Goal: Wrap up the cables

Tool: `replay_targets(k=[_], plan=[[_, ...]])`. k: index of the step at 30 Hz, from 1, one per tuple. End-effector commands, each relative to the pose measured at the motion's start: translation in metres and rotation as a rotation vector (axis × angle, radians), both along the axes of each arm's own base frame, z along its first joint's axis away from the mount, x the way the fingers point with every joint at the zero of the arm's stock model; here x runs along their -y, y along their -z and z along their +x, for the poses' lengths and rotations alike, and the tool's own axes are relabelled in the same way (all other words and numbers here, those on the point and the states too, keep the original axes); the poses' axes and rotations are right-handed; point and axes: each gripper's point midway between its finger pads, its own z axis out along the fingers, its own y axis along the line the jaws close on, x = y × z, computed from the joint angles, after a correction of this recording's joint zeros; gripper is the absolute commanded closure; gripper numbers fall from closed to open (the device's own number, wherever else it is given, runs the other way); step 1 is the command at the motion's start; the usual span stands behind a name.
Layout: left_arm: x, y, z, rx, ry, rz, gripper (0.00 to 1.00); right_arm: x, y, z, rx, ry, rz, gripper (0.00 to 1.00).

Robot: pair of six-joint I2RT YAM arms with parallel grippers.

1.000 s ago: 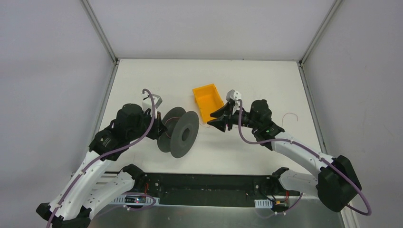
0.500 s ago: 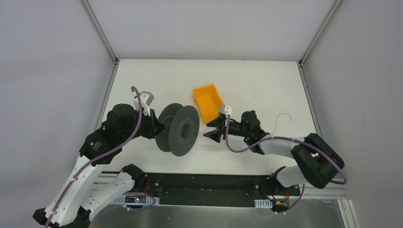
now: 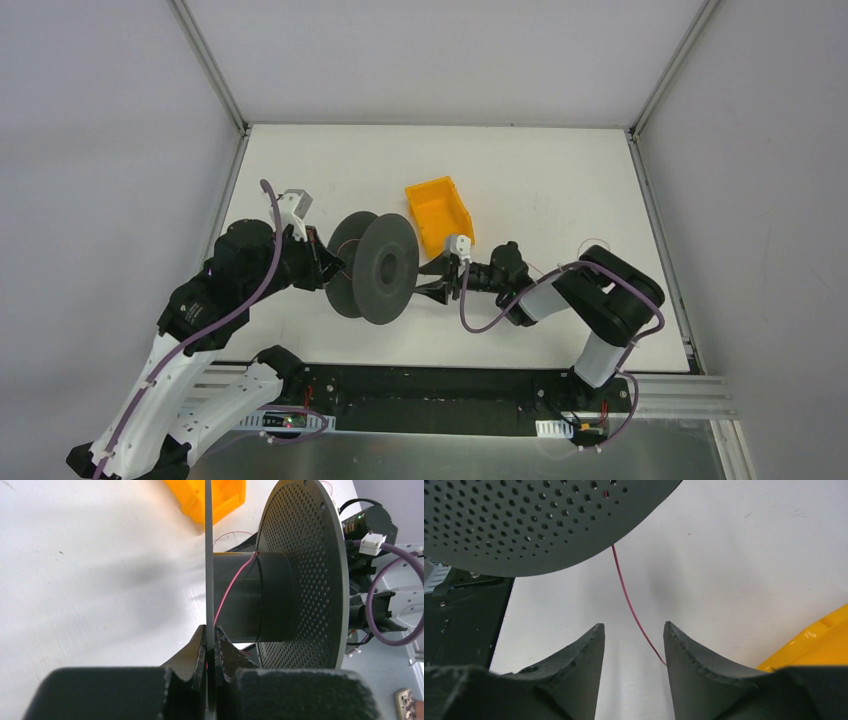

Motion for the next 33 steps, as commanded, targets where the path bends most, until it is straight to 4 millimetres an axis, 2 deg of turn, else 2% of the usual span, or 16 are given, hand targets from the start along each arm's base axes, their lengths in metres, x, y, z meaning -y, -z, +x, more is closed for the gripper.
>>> replay_targets(k=[1, 6, 11, 15, 27, 30, 33], plan=[[0.0, -0.053, 0.003, 0.094, -0.067, -0.155, 1.0, -0.016, -0.031, -0.001, 0.073, -0.044, 0.101, 0.54], [0.0, -0.072, 0.003, 0.114, -0.111, -0.251, 1.0, -0.024, -0.016, -0.008, 0.019, -0.049, 0.083, 0.6], [-0.003, -0.088, 0.002, 0.132, -0.146, -0.338, 1.0, -0.032, -0.015, -0.017, -0.011, -0.058, 0.098, 0.67], [-0.007, -0.099, 0.0, 0.157, -0.171, -0.39, 1.0, -0.041, -0.01, -0.022, -0.026, -0.058, 0.093, 0.68], [-0.015, -0.111, -0.003, 0.188, -0.216, -0.469, 1.0, -0.054, 0.01, -0.021, -0.06, -0.019, 0.062, 0.68], [-0.021, -0.113, 0.001, 0.207, -0.255, -0.47, 1.0, -0.058, 0.015, -0.024, -0.075, -0.02, 0.055, 0.72], [-0.029, -0.111, 0.008, 0.227, -0.307, -0.453, 1.0, -0.059, 0.017, -0.033, -0.1, -0.031, 0.049, 0.82]])
